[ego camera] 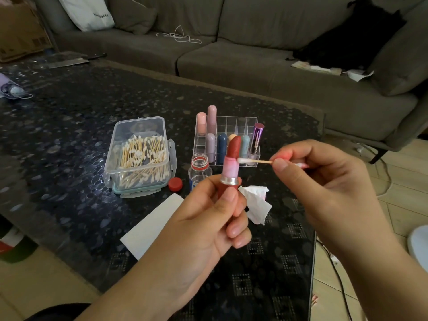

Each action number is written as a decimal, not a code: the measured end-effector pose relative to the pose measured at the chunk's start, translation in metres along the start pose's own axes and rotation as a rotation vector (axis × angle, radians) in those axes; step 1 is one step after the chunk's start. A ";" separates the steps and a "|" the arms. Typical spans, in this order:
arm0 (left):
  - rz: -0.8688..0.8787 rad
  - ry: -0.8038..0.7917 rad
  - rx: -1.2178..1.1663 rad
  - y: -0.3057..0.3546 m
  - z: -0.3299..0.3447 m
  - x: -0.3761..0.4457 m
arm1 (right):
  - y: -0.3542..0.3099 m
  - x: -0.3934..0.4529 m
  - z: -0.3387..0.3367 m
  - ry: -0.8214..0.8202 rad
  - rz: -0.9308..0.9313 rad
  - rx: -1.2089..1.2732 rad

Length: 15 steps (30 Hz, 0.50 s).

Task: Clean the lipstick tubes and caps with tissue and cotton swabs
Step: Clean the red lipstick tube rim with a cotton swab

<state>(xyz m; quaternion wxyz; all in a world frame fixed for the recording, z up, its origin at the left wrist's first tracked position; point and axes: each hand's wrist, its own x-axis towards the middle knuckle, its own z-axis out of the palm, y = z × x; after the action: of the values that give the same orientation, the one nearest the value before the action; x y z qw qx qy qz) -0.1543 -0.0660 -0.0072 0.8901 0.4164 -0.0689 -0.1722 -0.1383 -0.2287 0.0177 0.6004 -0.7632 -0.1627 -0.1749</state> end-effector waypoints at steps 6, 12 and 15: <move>-0.013 -0.003 0.022 0.002 0.000 -0.002 | -0.002 0.000 0.002 -0.004 0.009 0.010; -0.027 -0.025 0.017 0.003 0.000 -0.002 | -0.002 0.001 0.002 0.000 0.007 0.014; -0.026 -0.028 -0.002 0.003 0.000 -0.002 | 0.001 0.002 0.000 0.003 0.001 0.022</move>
<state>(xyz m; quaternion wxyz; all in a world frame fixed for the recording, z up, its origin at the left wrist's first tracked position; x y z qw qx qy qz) -0.1554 -0.0635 -0.0049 0.8872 0.4136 -0.0760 -0.1896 -0.1364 -0.2284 0.0173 0.6091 -0.7563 -0.1635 -0.1738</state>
